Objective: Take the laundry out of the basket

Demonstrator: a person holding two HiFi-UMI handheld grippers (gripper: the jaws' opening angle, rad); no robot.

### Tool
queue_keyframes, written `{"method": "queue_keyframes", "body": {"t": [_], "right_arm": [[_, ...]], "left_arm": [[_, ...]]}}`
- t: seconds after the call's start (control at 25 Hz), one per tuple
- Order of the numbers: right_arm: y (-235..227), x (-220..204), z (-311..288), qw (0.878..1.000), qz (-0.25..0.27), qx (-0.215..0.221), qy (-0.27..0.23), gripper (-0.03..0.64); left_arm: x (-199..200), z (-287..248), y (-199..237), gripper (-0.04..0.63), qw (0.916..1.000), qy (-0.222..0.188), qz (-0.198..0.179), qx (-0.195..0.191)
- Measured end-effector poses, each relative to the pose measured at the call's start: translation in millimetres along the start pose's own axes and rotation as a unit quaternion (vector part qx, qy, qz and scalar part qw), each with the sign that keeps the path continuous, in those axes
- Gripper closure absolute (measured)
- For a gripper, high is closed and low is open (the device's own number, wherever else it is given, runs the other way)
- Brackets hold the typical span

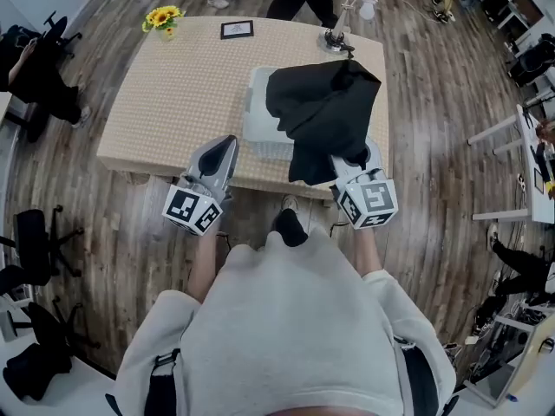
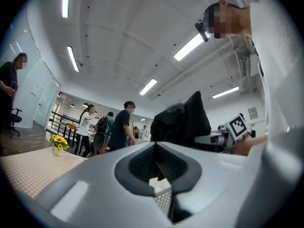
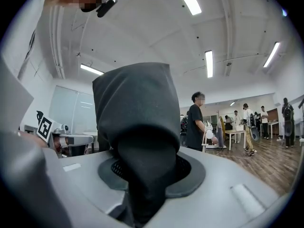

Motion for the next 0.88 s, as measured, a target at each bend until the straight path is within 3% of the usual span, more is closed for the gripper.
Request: {"method": "queue_keyframes", "body": {"t": [0.4, 0.88], "right_arm": [[61, 0, 99, 0.999, -0.012, -0.033, -0.015, 0.471], [74, -20, 205, 0.999, -0.021, -0.044, 0.01, 0.471]], "left_arm": [[16, 83, -58, 0.588, 0.9995, -0.011, 0.002, -0.029], [21, 117, -147, 0.588, 0.9988, -0.015, 0.011, -0.046]]}}
Point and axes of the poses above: the fingertips, and each gripper's own axes: z backward along the fingers, y to its left, x out of its top, the point moved 5 cm from there along z, backward along the fingers, and after that the axes turned 4 degrees about -z, right-handed, at the moved point
